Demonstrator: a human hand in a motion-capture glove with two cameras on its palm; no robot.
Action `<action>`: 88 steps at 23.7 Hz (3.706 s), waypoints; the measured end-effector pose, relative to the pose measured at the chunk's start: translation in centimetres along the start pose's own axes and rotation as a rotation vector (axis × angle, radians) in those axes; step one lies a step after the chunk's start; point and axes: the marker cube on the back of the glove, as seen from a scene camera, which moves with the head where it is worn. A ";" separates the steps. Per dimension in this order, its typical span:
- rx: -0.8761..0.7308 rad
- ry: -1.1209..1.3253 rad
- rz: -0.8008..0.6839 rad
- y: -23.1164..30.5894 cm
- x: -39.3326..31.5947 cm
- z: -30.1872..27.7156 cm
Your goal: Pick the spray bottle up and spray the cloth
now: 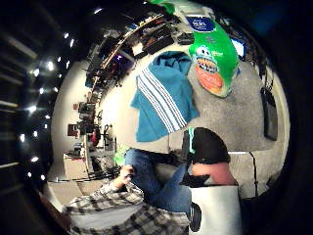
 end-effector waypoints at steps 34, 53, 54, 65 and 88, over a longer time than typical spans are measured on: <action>0.233 -0.598 0.104 -11.6 1.0 2.8; 0.400 -0.778 0.067 -13.6 0.2 3.6; 0.401 -0.772 0.067 -13.7 0.2 3.5; 0.450 -0.603 0.108 -14.4 0.0 2.8; 0.412 -0.779 0.042 -11.2 1.0 3.7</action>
